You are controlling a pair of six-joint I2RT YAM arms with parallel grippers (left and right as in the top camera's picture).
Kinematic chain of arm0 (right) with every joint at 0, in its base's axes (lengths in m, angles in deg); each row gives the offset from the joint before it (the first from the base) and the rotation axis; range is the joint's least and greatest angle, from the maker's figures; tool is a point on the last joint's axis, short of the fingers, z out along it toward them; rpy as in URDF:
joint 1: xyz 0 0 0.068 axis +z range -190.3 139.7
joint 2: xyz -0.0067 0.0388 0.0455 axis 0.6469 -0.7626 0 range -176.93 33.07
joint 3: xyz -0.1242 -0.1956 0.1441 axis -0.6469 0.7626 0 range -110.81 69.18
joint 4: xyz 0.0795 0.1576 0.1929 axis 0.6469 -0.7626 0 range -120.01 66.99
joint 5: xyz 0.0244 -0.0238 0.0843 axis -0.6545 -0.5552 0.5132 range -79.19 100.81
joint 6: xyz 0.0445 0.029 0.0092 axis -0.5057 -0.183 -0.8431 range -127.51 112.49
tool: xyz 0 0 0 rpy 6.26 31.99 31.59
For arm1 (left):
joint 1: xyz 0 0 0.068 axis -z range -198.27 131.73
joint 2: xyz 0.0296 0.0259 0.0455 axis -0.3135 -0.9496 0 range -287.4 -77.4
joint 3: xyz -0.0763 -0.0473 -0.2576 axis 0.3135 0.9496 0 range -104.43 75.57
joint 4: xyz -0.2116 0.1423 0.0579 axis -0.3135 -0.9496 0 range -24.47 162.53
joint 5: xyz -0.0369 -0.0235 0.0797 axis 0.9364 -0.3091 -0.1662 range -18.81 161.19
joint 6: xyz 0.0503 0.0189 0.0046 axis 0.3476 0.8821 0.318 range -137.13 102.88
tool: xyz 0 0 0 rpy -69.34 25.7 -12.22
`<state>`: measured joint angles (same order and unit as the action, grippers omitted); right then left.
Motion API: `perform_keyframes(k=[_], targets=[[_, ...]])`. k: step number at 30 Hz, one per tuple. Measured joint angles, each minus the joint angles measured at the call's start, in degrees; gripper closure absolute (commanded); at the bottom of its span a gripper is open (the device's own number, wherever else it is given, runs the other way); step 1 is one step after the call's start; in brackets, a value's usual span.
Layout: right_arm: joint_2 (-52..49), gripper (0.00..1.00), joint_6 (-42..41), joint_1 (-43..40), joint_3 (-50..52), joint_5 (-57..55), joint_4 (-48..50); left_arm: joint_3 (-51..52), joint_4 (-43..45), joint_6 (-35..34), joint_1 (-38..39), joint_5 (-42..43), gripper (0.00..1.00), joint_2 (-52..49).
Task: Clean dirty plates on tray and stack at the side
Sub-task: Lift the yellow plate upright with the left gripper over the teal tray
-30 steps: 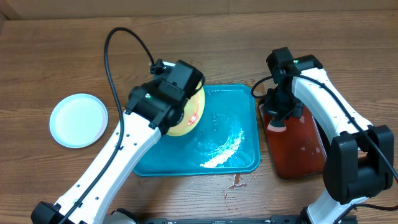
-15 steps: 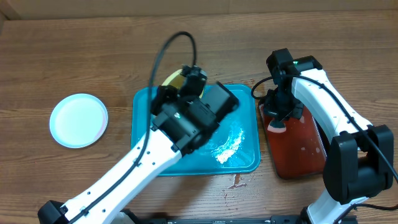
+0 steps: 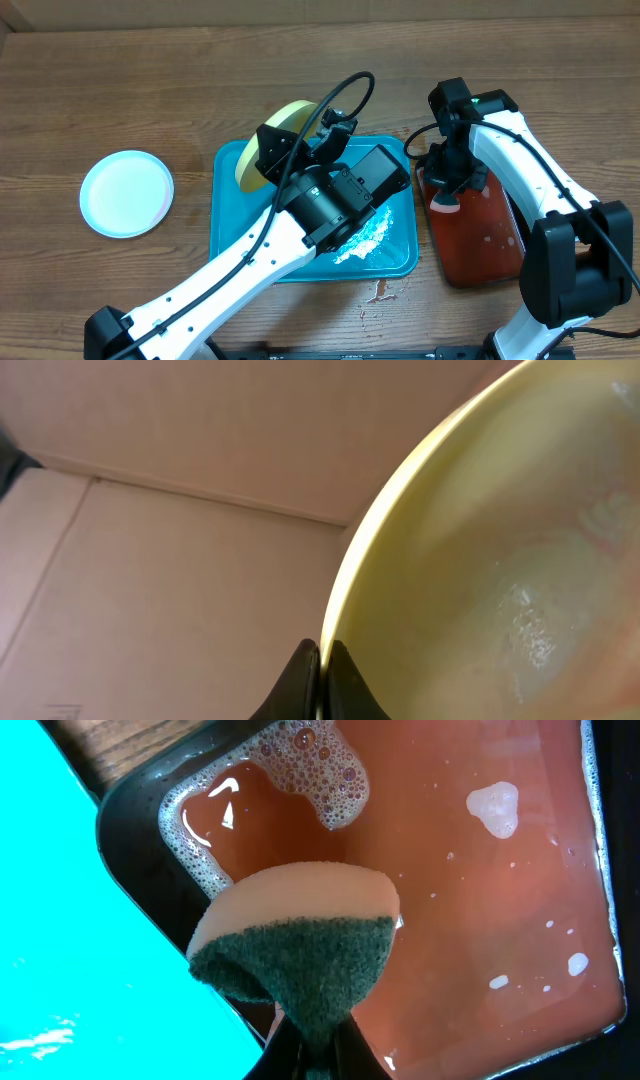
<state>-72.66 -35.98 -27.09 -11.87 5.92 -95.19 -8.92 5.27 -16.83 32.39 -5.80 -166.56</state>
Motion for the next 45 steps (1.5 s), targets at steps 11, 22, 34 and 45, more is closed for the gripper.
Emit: perform_keyframes(k=[11, 22, 34, 45], targets=[[0.0, 0.96, 0.02, 0.0, 0.0, 0.0, 0.13, 0.0, 0.2, 1.4, 0.0, -2.23, 0.96, -0.11], [0.0, 0.96, 0.02, 0.0, 0.0, 0.0, 0.13, 0.0, 0.22, 1.4, 0.0, -2.58, 0.96, -0.11], [0.0, 0.96, 0.02, 0.0, 0.0, 0.0, 0.11, 0.0, 0.66, 1.4, 0.0, -2.58, 0.96, -0.11], [0.0, 0.96, -0.55, -0.48, 0.0, -0.57, -0.02, 0.0, 1.05, 1.4, 0.0, -2.58, 0.96, -0.11]])
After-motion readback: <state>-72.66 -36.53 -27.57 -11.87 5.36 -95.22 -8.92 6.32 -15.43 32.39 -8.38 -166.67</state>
